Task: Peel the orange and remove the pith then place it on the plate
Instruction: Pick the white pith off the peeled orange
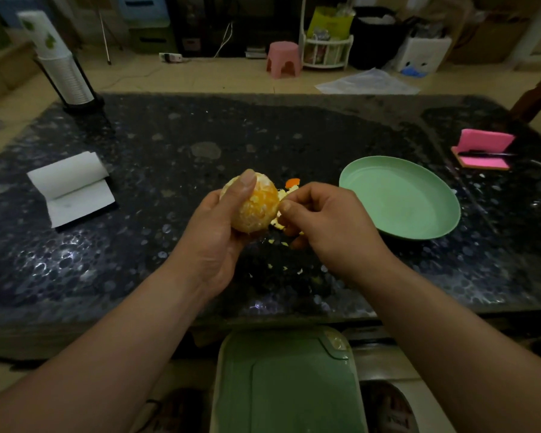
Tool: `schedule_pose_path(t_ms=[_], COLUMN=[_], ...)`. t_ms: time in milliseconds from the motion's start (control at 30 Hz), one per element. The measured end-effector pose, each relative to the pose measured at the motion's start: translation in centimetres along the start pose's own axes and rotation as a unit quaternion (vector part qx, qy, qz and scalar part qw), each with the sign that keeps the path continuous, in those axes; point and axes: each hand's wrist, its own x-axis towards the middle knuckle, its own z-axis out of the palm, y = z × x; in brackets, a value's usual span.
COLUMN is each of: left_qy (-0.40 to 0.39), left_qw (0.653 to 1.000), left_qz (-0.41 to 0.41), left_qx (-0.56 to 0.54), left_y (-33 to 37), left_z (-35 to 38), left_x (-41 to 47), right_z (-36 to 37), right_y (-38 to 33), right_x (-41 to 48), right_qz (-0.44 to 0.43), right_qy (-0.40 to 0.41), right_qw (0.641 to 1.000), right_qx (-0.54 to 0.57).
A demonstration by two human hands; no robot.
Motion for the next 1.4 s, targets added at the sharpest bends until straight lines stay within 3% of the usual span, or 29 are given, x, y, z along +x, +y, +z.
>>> schedule_pose_path(t_ms=[133,233,400,667,800,900,1000,1167,1400], left_qy=[-0.002,0.042,0.074,-0.03,-0.063,-0.085,-0.096,-0.074,-0.08], left_qw=[0.999,0.995,0.993,0.994,0.989,0.986,0.987,0.996,0.996], left_qz=[-0.032,-0.056,-0.084,-0.1,-0.129,-0.141,-0.114,-0.046,-0.026], left_qx=[-0.034,-0.067,-0.04,0.015,0.03,-0.026,-0.055,-0.01,0.008], left_y=[0.1,0.1,-0.2,-0.2,0.0,0.4,0.7,0.5,0.3], left_z=[0.2,0.1,0.0,1.0,1.0,1.2,1.1,1.0,0.7], left_x=[0.1,0.3,1.0,1.3,1.0,0.7,0.6,0.7,1.0], right_z=[-0.7,-2.3,-2.1,-2.1,-2.1,-2.4,-2.9,-3.0,-2.5], right_y=[2.0,3.5,4.4,1.6,1.7,1.7,1.5,0.7,0.4], right_x=[1.4,2.7,2.8,1.5,0.7,0.6,0.6,-0.1,-0.6], right_qz=[0.0,0.053,0.038,-0.007,-0.015,-0.013,-0.024,-0.085,-0.11], right_qy=[0.048,0.073,0.003,-0.052,-0.054,-0.031,0.001,0.014,0.027], right_qw=[0.99,0.987,0.979,0.999,0.998,0.999,1.0,0.996,0.992], right_qx=[-0.132,-0.134,-0.2,0.013,0.0,0.02,0.016,-0.007,-0.047])
